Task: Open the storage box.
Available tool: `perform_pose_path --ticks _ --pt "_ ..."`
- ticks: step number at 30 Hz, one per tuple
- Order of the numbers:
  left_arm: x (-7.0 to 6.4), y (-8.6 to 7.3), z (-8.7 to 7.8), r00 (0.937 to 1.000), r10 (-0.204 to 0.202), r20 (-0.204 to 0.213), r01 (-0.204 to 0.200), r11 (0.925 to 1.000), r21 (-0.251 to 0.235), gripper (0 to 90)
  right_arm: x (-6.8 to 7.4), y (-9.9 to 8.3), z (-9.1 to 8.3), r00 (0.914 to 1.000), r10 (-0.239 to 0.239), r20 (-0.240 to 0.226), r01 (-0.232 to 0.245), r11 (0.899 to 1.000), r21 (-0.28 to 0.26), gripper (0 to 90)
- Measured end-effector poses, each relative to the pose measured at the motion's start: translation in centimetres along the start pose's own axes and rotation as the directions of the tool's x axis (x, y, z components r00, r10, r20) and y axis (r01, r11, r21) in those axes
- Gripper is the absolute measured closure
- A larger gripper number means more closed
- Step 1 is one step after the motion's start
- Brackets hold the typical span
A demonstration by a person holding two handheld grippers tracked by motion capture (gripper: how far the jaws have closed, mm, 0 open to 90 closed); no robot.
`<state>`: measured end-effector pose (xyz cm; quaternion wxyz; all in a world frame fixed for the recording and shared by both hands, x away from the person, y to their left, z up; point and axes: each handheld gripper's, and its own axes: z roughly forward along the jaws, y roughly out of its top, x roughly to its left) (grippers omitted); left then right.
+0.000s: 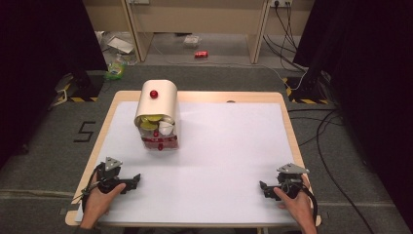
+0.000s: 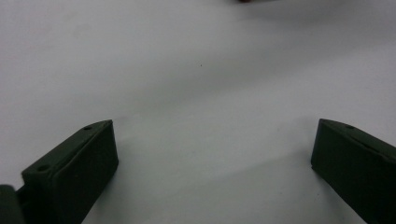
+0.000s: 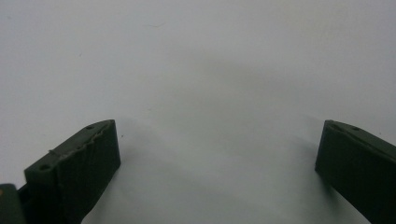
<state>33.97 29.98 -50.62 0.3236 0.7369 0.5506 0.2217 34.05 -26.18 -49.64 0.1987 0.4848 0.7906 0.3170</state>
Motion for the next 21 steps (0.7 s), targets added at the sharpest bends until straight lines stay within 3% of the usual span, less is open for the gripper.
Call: perform_pose_path --ticks 11,13,14,21 --pt "0.2 0.0 -0.2 0.9999 -0.001 0.012 0.001 1.0 -0.008 0.7 0.0 0.0 0.0 0.9999 0.01 -0.005 -0.01 1.0 -0.001 0.3" --pt "0.5 0.0 -0.4 0.9995 0.024 0.02 -0.024 0.9992 -0.031 7.6 0.0 0.0 0.0 0.9999 0.01 -0.005 -0.01 1.0 -0.001 0.3" --pt "0.5 0.1 -0.5 0.9994 0.027 0.021 -0.026 0.9991 -0.034 16.7 0.0 0.0 0.0 1.0 0.008 -0.004 -0.008 1.0 -0.001 0.4" --pt "0.5 0.5 -1.5 0.9987 0.051 0.005 -0.051 0.9972 -0.055 14.7 0.0 0.0 0.0 1.0 0.008 -0.004 -0.008 1.0 -0.001 0.3"
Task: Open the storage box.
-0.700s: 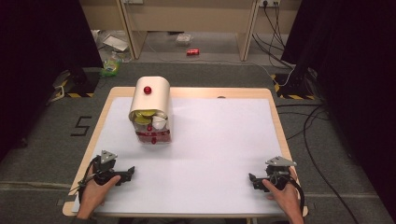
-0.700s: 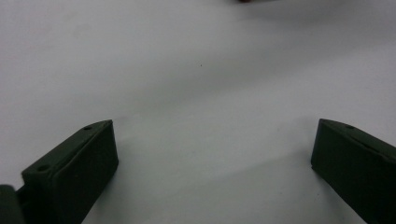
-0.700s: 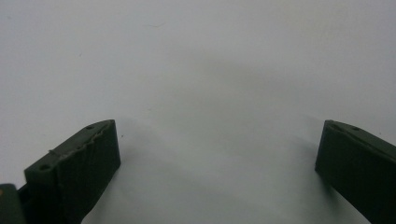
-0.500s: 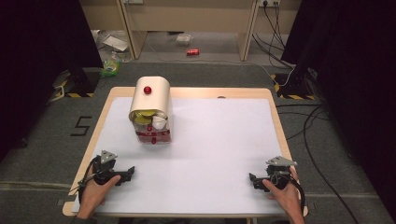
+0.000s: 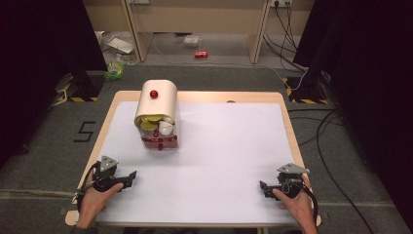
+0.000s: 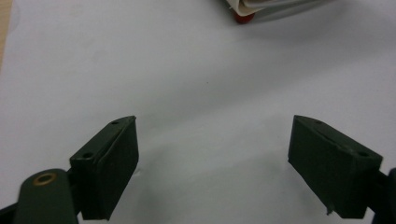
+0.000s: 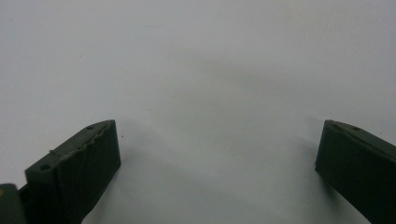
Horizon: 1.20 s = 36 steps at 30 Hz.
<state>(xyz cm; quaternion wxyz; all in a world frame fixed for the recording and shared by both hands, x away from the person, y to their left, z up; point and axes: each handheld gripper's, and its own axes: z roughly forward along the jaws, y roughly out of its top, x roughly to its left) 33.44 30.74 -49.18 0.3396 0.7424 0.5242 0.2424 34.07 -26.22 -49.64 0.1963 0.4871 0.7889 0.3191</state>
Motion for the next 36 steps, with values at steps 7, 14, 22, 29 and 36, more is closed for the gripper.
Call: perform_pose_path --ticks 7,14,22,29,36 --pt "-0.8 1.4 -1.5 0.9984 -0.01 0.056 0.014 0.9966 -0.081 15.0 0.0 0.0 0.0 1.0 -0.001 0.0 0.001 1.0 0.0 0.3" --pt "-2.1 2.9 -2.6 0.9953 0.02 0.095 -0.006 0.9893 -0.146 15.8 0.0 0.0 0.0 1.0 -0.003 0.001 0.003 1.0 -0.001 0.3" --pt "-3.2 4.9 -3.5 0.9877 0.062 0.144 -0.03 0.9765 -0.213 19.7 0.0 0.0 0.0 1.0 -0.002 0.001 0.002 1.0 -0.001 0.3" --pt "-4.1 6.6 -4.1 0.9845 0.095 0.148 -0.056 0.9677 -0.246 22.6 0.0 0.0 0.0 1.0 0.0 0.0 0.0 1.0 0.0 0.3" --pt "-5.1 8.4 -4.7 0.9796 0.126 0.156 -0.077 0.955 -0.286 31.1 0.0 0.0 0.0 1.0 -0.001 0.001 0.001 1.0 -0.001 0.3"
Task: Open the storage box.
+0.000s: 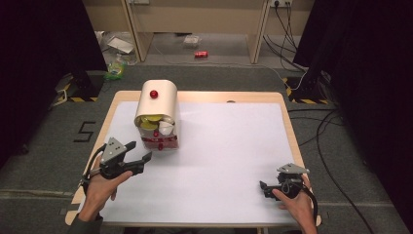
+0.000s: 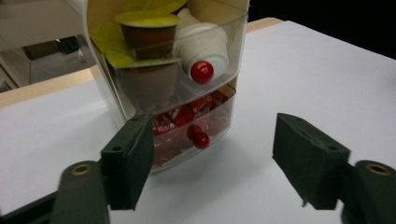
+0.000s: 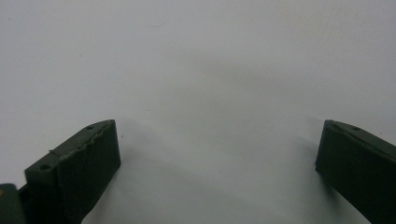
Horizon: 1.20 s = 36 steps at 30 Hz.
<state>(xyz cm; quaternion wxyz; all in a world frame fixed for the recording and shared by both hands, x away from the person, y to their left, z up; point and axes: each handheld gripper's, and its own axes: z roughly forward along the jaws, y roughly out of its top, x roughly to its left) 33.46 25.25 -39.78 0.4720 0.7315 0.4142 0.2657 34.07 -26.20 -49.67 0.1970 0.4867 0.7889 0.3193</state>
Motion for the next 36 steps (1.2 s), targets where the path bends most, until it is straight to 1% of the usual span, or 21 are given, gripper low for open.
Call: perform_pose_path --ticks 2,5,8,11,14,16,19,24,25,27,28,30,31,36 --pt "-0.1 0.5 0.1 1.0 0.004 0.001 -0.004 1.0 -0.008 34.1 0.0 0.0 0.0 1.0 0.0 0.0 0.0 1.0 0.0 0.3" --pt "-0.2 1.0 0.4 0.9998 0.022 0.004 -0.022 0.9997 -0.012 37.9 0.0 0.0 0.0 1.0 -0.001 0.0 0.001 1.0 0.0 0.3" --pt "-0.1 1.6 0.7 0.9996 0.028 -0.011 -0.028 0.9995 -0.018 39.6 0.0 0.0 0.0 1.0 0.001 0.0 -0.001 1.0 0.0 0.3" --pt "-0.1 2.2 0.7 0.9991 0.042 -0.011 -0.042 0.9989 -0.019 40.6 0.0 0.0 0.0 1.0 0.0 0.0 0.0 1.0 0.0 0.3" --pt "0.1 2.8 1.1 0.9977 0.066 -0.01 -0.067 0.9975 -0.025 44.1 0.0 0.0 0.0 1.0 0.0 0.0 0.0 1.0 0.001 0.3" --pt "0.4 3.0 1.5 0.9973 0.073 -0.013 -0.073 0.9972 -0.018 47.9 0.0 0.0 0.0 1.0 0.0 0.0 0.0 1.0 -0.001 0.3" --pt "0.6 3.3 2.0 0.995 0.1 0.002 -0.1 0.9949 -0.016 51.3 0.0 0.0 0.0 1.0 -0.001 0.0 0.001 1.0 0.0 0.3" --pt "1.0 3.9 2.5 0.9919 0.126 -0.011 -0.126 0.9919 -0.016 59.4 0.0 0.0 0.0 1.0 0.002 -0.001 -0.002 1.0 0.003 0.3" --pt "1.1 4.0 2.5 0.9905 0.137 -0.016 -0.137 0.9904 -0.018 60.4 0.0 0.0 0.0 1.0 0.003 -0.001 -0.003 1.0 0.003 0.3" --pt "1.1 4.4 2.6 0.9906 0.136 -0.009 -0.136 0.9904 -0.024 62.8 0.0 0.0 0.0 1.0 0.003 -0.001 -0.003 1.0 0.003 0.3" --pt "1.1 4.5 2.6 0.9895 0.144 -0.016 -0.144 0.9892 -0.027 63.9 0.0 0.0 0.0 1.0 0.003 -0.001 -0.003 1.0 0.004 0.3" --pt "0.9 4.8 2.9 0.9872 0.159 0.007 -0.159 0.9871 -0.02 65.5 0.0 0.0 0.0 1.0 0.003 -0.001 -0.003 1.0 0.003 0.3" --pt "0.8 5.0 3.1 0.9853 0.171 0.007 -0.171 0.9852 -0.013 65.8 0.0 0.0 0.0 1.0 0.003 -0.001 -0.003 1.0 0.003 0.3" --pt "1.1 5.2 4.0 0.984 0.177 0.015 -0.178 0.9841 0.006 67.9 0.0 0.0 0.0 1.0 0.003 -0.002 -0.003 1.0 0.003 0.3"
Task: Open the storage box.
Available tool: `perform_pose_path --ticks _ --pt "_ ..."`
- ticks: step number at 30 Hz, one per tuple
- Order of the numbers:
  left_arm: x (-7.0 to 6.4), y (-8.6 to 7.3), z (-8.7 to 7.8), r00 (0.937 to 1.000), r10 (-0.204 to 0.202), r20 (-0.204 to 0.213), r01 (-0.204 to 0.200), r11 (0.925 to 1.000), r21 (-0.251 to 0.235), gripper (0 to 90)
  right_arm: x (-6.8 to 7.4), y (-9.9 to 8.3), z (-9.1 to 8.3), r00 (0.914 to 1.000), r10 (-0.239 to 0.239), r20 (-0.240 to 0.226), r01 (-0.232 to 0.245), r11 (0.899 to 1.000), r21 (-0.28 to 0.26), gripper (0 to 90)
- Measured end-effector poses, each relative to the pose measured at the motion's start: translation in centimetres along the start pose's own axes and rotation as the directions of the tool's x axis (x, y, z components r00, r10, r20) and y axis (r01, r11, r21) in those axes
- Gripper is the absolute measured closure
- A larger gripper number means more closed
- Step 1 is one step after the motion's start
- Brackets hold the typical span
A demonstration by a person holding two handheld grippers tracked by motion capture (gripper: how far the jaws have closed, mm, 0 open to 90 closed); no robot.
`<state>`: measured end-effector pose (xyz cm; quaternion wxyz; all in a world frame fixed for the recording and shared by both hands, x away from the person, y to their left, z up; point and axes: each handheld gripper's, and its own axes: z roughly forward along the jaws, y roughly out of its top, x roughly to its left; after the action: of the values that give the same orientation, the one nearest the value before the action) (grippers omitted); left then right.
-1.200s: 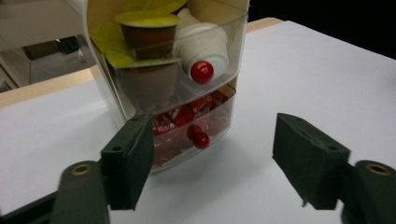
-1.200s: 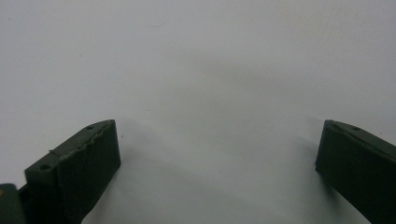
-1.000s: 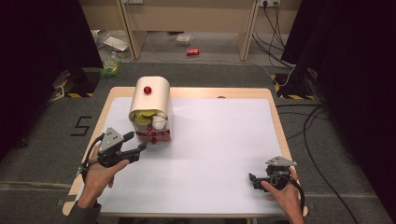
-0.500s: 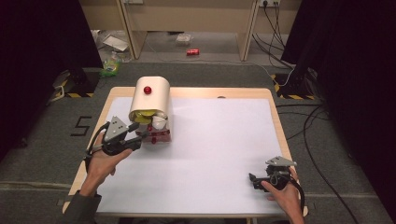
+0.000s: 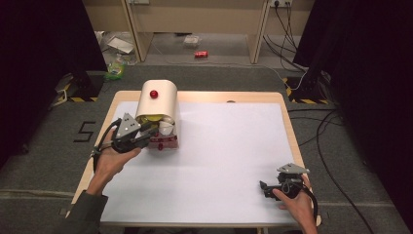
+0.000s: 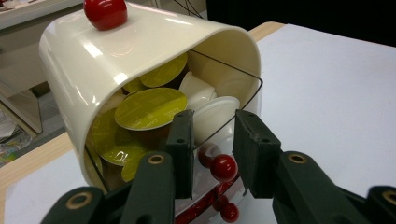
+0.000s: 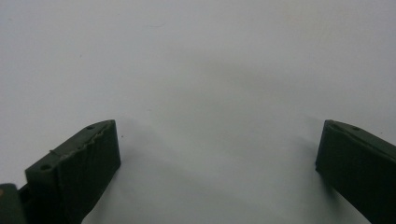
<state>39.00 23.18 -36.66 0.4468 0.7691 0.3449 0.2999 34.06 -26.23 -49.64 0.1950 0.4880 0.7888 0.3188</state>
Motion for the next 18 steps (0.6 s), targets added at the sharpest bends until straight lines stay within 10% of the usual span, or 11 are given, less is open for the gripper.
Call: perform_pose_path --ticks 18 --pt "0.7 0.1 1.3 0.9988 0.017 0.046 -0.018 0.9996 0.023 66.1 0.0 0.0 0.0 1.0 0.001 -0.001 -0.001 1.0 0.0 0.3"
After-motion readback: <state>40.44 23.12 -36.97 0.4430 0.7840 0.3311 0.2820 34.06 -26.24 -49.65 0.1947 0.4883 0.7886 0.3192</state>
